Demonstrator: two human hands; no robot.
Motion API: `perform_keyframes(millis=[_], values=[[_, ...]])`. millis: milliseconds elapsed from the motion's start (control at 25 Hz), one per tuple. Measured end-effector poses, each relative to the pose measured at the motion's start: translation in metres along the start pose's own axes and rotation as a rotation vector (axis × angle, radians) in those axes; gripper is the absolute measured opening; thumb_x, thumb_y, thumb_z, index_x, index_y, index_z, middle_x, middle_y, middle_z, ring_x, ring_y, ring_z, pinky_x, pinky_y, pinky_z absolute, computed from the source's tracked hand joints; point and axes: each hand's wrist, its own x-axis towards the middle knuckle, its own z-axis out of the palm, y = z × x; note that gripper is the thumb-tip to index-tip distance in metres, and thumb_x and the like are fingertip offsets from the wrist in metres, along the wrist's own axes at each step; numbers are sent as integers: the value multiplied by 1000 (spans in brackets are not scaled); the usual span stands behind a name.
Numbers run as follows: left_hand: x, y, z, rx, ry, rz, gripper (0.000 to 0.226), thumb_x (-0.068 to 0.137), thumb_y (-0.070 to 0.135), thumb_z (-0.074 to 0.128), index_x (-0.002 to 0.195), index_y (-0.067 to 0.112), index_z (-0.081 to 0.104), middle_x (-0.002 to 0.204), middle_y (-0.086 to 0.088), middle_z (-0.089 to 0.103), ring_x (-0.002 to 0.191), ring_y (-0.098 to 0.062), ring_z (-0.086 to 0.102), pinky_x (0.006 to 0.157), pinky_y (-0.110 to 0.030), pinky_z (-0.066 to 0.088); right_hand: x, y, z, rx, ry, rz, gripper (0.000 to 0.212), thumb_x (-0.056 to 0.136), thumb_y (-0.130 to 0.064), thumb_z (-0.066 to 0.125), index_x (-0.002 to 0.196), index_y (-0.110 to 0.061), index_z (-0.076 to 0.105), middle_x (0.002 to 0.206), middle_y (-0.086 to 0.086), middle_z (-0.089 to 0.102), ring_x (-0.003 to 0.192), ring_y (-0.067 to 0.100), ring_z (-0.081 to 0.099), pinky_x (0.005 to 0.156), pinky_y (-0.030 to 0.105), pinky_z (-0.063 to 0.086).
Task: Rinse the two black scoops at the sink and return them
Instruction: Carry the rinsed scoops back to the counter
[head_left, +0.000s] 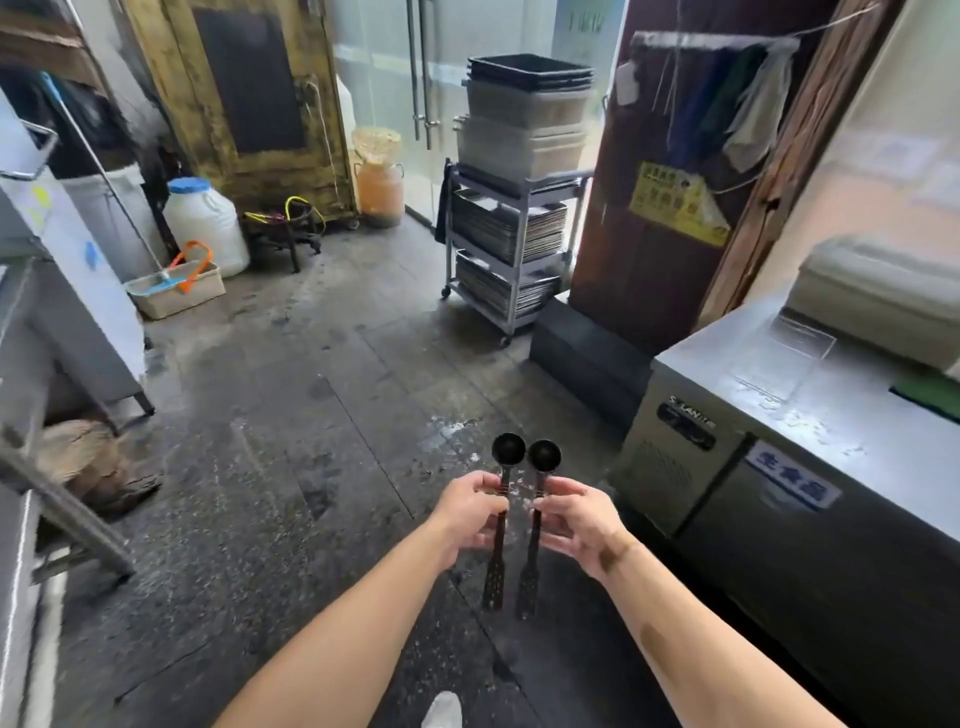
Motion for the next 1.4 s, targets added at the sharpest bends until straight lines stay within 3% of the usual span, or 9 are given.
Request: perform_keyframes(millis=[160, 360, 480, 600, 760, 1040, 1400], values=[[53, 23, 10, 57, -99, 25, 21, 84, 3, 62, 99, 18, 62, 64, 3, 71, 54, -9, 67, 48, -24, 54, 31, -21, -16, 14, 105, -29, 34, 84, 5, 62, 113, -12, 66, 83, 9, 76, 77, 23, 71, 69, 35, 59], [114, 52, 15, 137, -231, 46, 23, 84, 7, 65, 105, 13, 61, 78, -6, 69, 66, -17, 64, 63, -32, 57, 66, -43, -24, 31, 196, -61, 37, 86, -1, 63, 120, -14, 62, 75, 0, 76, 70, 18, 72, 75, 39, 61], [147, 66, 17, 165, -311, 47, 20, 82, 7, 64, 100, 16, 62, 81, -9, 69, 69, -19, 64, 62, -32, 57, 82, -56, -28, 54, 243, -89, 36, 86, -3, 64, 121, -15, 62, 75, -1, 77, 69, 17, 73, 69, 36, 61], [177, 79, 25, 183, -387, 49, 19, 80, 7, 65, 95, 17, 63, 81, -9, 69, 70, -21, 65, 73, -38, 59, 94, -66, -34, 100, 309, -120, 35, 86, -3, 65, 119, -15, 64, 82, 2, 75, 72, 18, 73, 67, 35, 60], [207, 96, 45, 201, -467, 59, 18, 79, 8, 65, 94, 17, 64, 78, -6, 72, 67, -19, 67, 71, -37, 60, 106, -79, -49, 153, 358, -149, 29, 87, -3, 65, 112, -17, 66, 95, 8, 76, 80, 22, 76, 67, 35, 60], [255, 128, 110, 252, -543, 80, 18, 81, 8, 66, 96, 19, 66, 78, -2, 73, 63, -14, 69, 66, -32, 58, 134, -104, -113, 220, 431, -169, 29, 86, -2, 65, 111, -16, 67, 99, 10, 76, 80, 23, 76, 71, 39, 61], [317, 170, 245, 299, -546, 73, 19, 84, 9, 66, 100, 19, 65, 93, -9, 75, 73, -18, 72, 72, -37, 61, 180, -158, -242, 222, 436, -164, 33, 84, -2, 66, 112, -18, 67, 105, 14, 74, 81, 24, 75, 82, 45, 61]])
